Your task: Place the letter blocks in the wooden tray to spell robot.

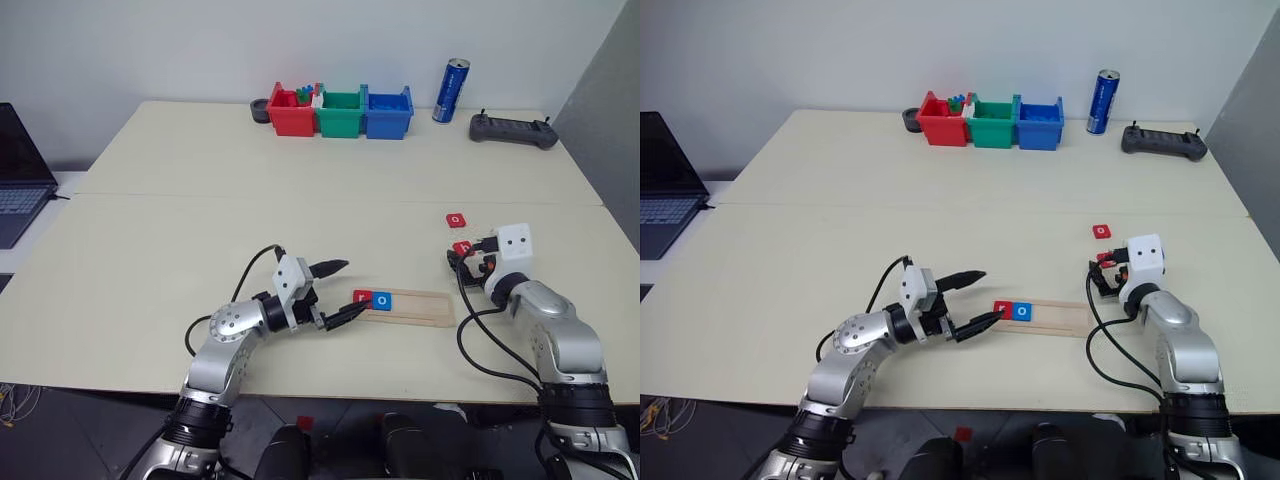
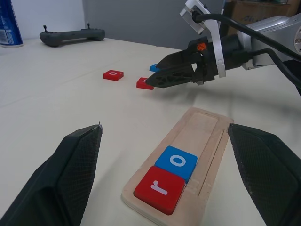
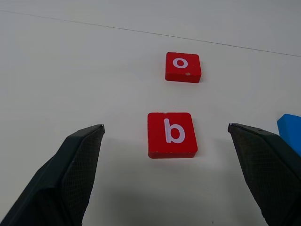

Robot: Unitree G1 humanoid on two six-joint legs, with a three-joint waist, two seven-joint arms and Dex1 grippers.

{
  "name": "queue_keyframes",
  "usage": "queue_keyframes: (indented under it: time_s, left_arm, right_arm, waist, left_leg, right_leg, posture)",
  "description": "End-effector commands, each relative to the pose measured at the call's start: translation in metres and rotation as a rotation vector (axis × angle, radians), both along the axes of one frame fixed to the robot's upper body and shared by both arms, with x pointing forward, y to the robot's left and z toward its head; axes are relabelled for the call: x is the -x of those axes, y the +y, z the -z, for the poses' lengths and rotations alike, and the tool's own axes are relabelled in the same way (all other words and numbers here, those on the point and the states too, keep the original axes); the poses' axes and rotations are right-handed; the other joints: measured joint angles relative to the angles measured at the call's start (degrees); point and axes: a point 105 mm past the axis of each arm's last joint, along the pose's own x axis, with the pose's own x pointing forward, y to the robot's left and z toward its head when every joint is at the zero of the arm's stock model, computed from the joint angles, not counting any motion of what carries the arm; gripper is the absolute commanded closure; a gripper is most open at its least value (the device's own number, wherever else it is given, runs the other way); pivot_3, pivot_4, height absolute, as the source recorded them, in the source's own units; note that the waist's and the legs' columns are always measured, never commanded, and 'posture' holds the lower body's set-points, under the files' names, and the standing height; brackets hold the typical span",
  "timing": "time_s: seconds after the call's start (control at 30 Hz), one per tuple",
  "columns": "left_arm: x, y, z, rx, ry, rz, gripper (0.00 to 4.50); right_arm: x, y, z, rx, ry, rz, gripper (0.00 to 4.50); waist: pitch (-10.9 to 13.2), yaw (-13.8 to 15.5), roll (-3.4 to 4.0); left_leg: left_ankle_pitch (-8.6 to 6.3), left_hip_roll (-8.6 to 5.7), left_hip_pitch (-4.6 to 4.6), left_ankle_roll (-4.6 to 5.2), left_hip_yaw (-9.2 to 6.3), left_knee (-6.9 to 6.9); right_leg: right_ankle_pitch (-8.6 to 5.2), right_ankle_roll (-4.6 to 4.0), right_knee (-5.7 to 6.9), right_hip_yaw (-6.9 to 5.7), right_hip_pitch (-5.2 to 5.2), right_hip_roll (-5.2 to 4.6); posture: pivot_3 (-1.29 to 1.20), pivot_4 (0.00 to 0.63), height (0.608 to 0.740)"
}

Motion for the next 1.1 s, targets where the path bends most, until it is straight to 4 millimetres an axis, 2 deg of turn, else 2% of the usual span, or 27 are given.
queue_keyframes:
  time_s: [0.03,0.4,0.8,0.9,1.1]
  left_arm:
    - [0.002,-0.003,-0.009,0.016,-0.037,0.022,0.01]
    - [0.000,-0.001,-0.004,-0.001,-0.043,0.029,0.01]
    - [0.002,0.003,-0.002,-0.016,-0.043,0.039,0.01]
    - [0.002,0.003,-0.003,-0.017,-0.045,0.037,0.00]
    - [0.005,0.004,-0.001,-0.018,-0.044,0.034,0.00]
  right_arm:
    - [-0.001,-0.006,-0.010,0.014,-0.027,0.011,0.00]
    - [-0.003,-0.004,-0.004,0.001,-0.004,0.001,0.00]
    - [-0.024,-0.001,0.007,-0.043,0.032,-0.019,0.00]
    - [-0.027,-0.002,0.008,-0.045,0.034,-0.014,0.54]
    - [-0.023,-0.002,0.007,-0.042,0.025,-0.023,2.56]
  waist:
    - [0.0,0.0,0.00]
    - [0.0,-0.2,0.00]
    - [0.0,-0.4,0.00]
    - [0.0,-0.4,0.00]
    - [0.0,-0.4,0.00]
  left_leg:
    - [0.00,0.00,0.00,0.00,0.00,0.00]
    - [0.00,0.00,0.00,0.00,0.00,0.00]
    - [0.00,0.00,0.01,0.00,0.01,0.00]
    - [0.00,0.01,0.02,0.00,0.00,-0.01]
    - [0.00,0.01,0.02,0.00,0.00,0.00]
  right_leg:
    - [0.00,0.00,0.00,0.00,0.00,0.00]
    - [0.00,0.00,0.00,0.00,0.00,0.00]
    - [0.00,0.00,0.01,0.01,0.00,0.01]
    - [0.00,0.00,0.01,0.00,0.00,0.01]
    - [0.00,0.00,0.01,0.00,0.00,0.01]
  posture:
    - [0.00,0.150,0.740]
    - [0.00,0.150,0.740]
    - [0.00,0.150,0.740]
    - [0.00,0.150,0.740]
    - [0.00,0.150,0.740]
